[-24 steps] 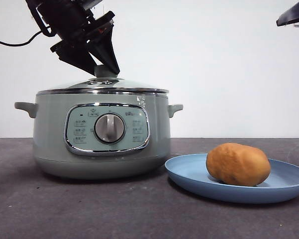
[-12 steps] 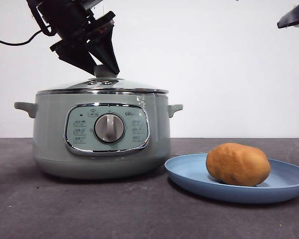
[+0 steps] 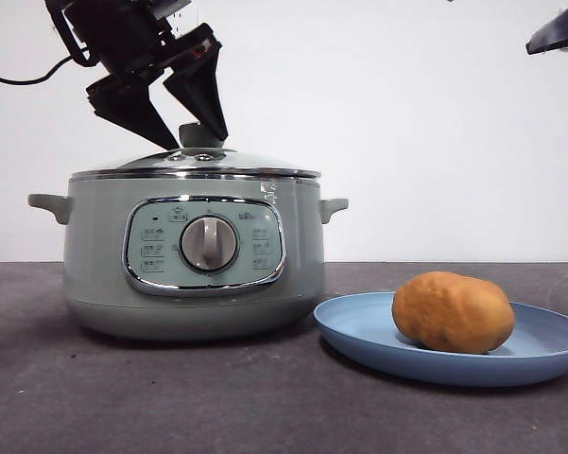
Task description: Take the potato out from the steamer,put the potato on the plate,close the lid
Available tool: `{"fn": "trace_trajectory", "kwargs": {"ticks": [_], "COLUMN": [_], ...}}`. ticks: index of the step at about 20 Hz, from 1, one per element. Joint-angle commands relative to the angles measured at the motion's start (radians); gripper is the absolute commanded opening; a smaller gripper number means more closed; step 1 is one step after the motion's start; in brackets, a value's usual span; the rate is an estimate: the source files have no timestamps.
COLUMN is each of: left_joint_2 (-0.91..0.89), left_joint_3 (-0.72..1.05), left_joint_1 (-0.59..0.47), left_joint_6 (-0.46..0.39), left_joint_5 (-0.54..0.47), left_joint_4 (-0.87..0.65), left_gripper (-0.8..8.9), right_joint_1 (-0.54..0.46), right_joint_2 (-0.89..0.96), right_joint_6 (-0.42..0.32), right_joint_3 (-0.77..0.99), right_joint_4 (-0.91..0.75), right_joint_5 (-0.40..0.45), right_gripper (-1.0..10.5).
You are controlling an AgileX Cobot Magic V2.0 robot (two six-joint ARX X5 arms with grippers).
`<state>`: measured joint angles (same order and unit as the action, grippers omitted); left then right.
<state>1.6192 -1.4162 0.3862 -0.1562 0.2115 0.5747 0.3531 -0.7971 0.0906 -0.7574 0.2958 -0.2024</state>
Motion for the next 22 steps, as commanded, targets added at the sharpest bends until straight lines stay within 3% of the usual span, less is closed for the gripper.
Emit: {"fn": "trace_trajectory", "kwargs": {"ticks": [1,6,9,14,16,19,20,22], "left_joint_2": [-0.019,-0.133,-0.235,-0.399,-0.446,-0.489,-0.498,-0.504], "left_joint_3": [0.002,0.002,0.002,0.002,0.002,0.002,0.002,0.002], "left_joint_1": [-0.001,-0.001,-0.001,-0.001,-0.001,-0.001,-0.001,-0.001], "left_joint_6": [0.007,0.026,0.026,0.026,0.025,0.024,0.024,0.024], "left_joint_5": [-0.002,-0.001,0.002,0.006,0.006,0.006,0.006,0.006], "left_joint_4": [0.003,0.029,0.127,0.359,0.444,0.526,0.542,0.559], "left_gripper": [5.35,5.35,5.35,5.10,3.42,-0.26,-0.09,-0.09], "right_joint_1": [0.001,0.002,0.002,0.003,0.003,0.003,0.003,0.003], "right_joint_2": [0.001,0.001,0.001,0.001,0.001,0.001,0.001,0.001], "right_joint_6": [0.005,0.006,0.011,0.033,0.039,0.044,0.043,0.043], "right_joint_3": [-0.001,-0.001,-0.001,-0.001,-0.001,-0.001,-0.001,-0.001], "right_joint_4": [-0.002,0.005,0.042,0.182,0.260,0.358,0.379,0.394], "right_joint_5": [-0.001,-0.008,-0.020,-0.185,-0.241,-0.274,-0.270,-0.270], "right_gripper": [6.3,6.3,6.3,6.1,4.7,1.6,0.3,-0.1]}}
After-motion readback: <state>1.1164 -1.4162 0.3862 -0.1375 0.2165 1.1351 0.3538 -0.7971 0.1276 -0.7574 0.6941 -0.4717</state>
